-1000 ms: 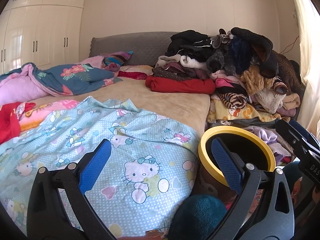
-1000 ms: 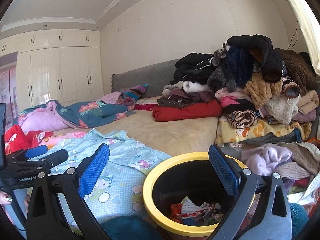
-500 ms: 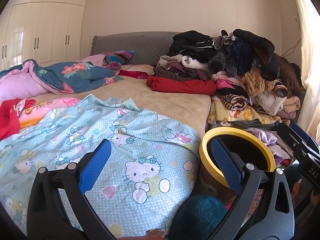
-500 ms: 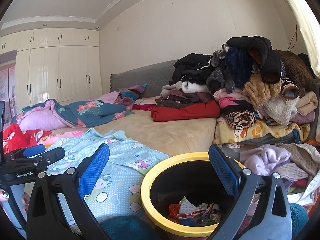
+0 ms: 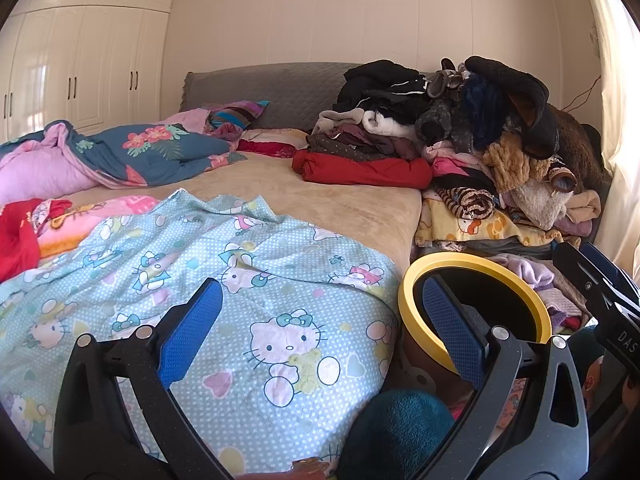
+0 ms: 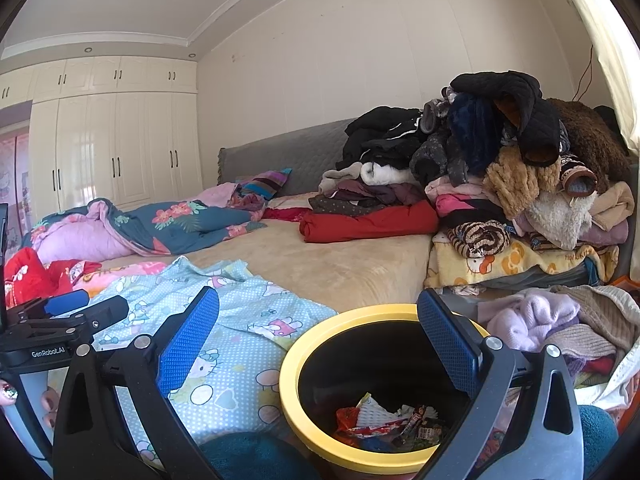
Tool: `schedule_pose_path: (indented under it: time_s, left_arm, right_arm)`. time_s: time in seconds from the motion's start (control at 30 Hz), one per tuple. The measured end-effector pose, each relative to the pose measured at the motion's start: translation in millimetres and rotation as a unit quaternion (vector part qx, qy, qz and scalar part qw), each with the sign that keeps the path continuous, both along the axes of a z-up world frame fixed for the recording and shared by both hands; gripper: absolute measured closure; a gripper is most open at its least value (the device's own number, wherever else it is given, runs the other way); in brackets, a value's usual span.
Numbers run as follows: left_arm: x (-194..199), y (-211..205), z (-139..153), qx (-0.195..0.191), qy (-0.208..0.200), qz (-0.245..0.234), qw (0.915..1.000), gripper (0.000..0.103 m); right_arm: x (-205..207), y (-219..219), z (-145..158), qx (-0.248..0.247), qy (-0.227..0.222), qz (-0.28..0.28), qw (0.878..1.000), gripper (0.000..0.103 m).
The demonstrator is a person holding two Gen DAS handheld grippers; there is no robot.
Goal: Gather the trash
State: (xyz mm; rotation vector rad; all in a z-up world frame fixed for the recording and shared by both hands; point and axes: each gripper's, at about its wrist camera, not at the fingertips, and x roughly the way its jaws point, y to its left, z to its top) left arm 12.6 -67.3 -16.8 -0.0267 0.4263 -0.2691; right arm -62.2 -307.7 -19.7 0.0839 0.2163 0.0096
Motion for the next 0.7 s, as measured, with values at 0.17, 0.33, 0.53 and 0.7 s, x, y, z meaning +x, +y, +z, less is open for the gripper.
schedule_pose_path:
  time_s: [0.17, 0.33, 0.53, 0.7]
  left_arm:
    - [0.2, 0.2, -0.1, 0.0, 0.0, 0.0, 1.0, 0.011]
    - [0.4, 0.4, -0.1, 0.0, 0.0, -0.001, 1.0, 0.011]
    - [0.3, 0.1, -0.2, 0.0, 0.0, -0.001, 1.0, 0.011]
    - [-0.5, -1.0, -0.7, -0.001, 0.001, 0.0, 1.0, 0.011]
  right_arm:
    - [0.4, -1.3, 0.2, 0.0, 0.0, 0.0, 1.0, 0.006]
    - [0.2, -1.5, 0.2, 0.0, 0.0, -0.001, 1.0, 0.006]
    - [0.2, -1.5, 0.1, 0.0, 0.0, -0.001, 1.0, 0.006]
    - [-0.4, -1.9, 0.0, 0.0, 0.0, -0.001, 1.0, 0.006]
